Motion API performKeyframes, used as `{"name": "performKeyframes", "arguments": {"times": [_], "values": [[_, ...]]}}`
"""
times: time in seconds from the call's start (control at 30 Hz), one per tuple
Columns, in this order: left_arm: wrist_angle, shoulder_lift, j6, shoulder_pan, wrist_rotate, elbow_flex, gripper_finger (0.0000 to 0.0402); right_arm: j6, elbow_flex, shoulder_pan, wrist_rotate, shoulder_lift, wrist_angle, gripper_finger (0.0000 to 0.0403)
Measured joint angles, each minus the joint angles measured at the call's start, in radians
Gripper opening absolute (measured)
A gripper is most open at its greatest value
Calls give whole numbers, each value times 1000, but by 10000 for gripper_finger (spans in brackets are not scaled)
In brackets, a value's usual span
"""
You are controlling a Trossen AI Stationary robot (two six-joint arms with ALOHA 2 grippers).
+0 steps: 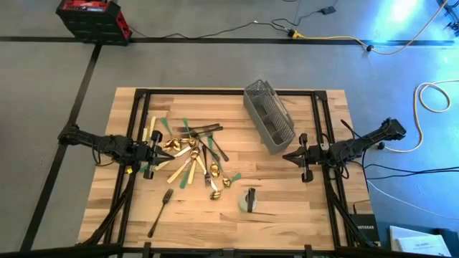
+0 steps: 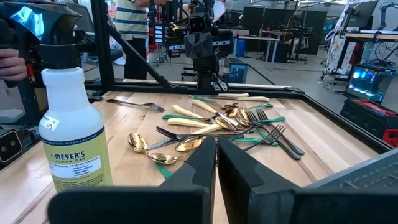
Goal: Sort silverware
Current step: Move the spray bottle to the top left of the table
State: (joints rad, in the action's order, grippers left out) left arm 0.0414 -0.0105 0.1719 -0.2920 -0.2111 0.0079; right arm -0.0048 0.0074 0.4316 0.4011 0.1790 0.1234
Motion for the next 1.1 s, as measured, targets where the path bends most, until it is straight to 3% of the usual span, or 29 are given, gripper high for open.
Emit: {"name": "performKeyframes", "arguments": {"times": [0.1,0.23,0.37,0.53,0.63,0.77,0.93,1.1], "values": [[36,-1,8,0,-10,0,0,0,0,0,0,0,0,0],[272,-30,47,0,-57,1,15,0,0,0,1,0,0,0],[377,-130,87,0,-95,36,60,0,0,0,1,0,0,0],[454,-355,122,0,-170,154,136,0,0,0,2,0,0,0],[465,-515,162,0,-191,280,178,0,0,0,2,0,0,0],[319,-738,250,2,-248,522,212,0,0,0,2,0,0,0],[189,-986,403,27,-191,847,217,0,0,0,2,0,0,0],[-107,-1188,510,88,-89,1186,210,7,0,0,2,0,-26,0]]}}
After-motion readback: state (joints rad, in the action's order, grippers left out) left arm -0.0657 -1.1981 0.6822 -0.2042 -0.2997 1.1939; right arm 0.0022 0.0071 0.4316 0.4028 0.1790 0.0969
